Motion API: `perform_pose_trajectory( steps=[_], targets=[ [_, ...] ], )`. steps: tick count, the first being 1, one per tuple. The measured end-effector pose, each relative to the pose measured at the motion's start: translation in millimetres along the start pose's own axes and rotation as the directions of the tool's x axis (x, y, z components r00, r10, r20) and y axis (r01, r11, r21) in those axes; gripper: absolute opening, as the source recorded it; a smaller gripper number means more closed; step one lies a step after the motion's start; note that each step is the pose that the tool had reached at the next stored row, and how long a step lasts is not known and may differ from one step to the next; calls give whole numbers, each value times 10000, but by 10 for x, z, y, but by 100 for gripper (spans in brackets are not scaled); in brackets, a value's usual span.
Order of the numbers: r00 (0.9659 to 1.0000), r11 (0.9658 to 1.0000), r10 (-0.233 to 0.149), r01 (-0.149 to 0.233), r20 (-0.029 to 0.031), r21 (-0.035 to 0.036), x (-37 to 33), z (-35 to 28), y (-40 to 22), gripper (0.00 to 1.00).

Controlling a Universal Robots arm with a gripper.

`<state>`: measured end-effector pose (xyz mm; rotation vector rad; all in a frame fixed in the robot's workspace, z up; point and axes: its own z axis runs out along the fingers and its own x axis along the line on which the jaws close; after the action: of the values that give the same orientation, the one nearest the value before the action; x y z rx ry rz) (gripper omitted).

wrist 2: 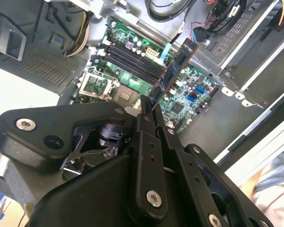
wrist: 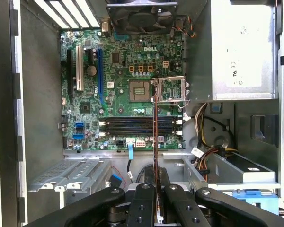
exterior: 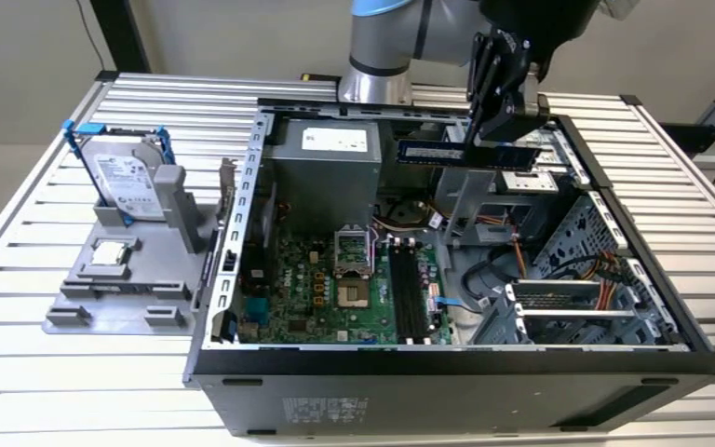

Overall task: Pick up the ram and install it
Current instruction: 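Pick up the ram and move it above insertion slot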

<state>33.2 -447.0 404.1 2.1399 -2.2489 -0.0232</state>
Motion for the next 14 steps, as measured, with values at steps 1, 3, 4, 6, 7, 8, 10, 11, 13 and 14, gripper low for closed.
perform_pose_trajectory(
  steps=[1, 3, 4, 6, 7, 8, 10, 11, 13, 14],
  targets=[
    [10000, 10000, 0, 0, 0, 0, 0, 0, 0, 0],
    [10000, 10000, 4, -4, 0, 0, 0, 0, 0, 0],
    [10000, 10000, 17, -17, 1, 0, -1, 0, 0, 0],
    [10000, 10000, 93, -93, 4, -1, -1, 0, 0, 0],
    [9999, 9999, 155, -155, 7, -2, -1, 0, 0, 0],
    [9997, 9997, 243, -243, 9, -4, -1, 0, 0, 0],
    [9988, 9988, 493, -493, 18, -8, 0, 0, 0, 0],
    [9981, 9981, 616, -616, 22, -11, -1, 0, 0, 0],
    [9962, 9962, 875, -875, 31, -16, 0, 0, 0, 0],
    [9949, 9949, 1010, -1010, 36, -18, 0, 0, 0, 0]
  ],
)
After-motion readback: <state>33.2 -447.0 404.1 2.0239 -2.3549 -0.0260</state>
